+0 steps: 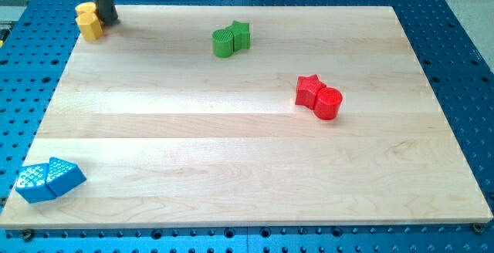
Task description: Slide the yellow blocks to the center left side of the board
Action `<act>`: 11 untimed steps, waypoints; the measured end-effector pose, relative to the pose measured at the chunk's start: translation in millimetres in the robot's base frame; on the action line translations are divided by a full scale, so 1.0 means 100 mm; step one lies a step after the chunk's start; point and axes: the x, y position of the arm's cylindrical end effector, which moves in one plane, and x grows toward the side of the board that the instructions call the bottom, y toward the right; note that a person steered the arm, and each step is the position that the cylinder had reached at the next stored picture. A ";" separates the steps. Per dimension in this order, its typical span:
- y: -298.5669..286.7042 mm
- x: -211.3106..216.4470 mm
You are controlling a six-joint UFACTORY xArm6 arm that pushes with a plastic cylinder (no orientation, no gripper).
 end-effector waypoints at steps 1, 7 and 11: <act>0.26 -0.20; -0.20 0.50; 0.38 0.32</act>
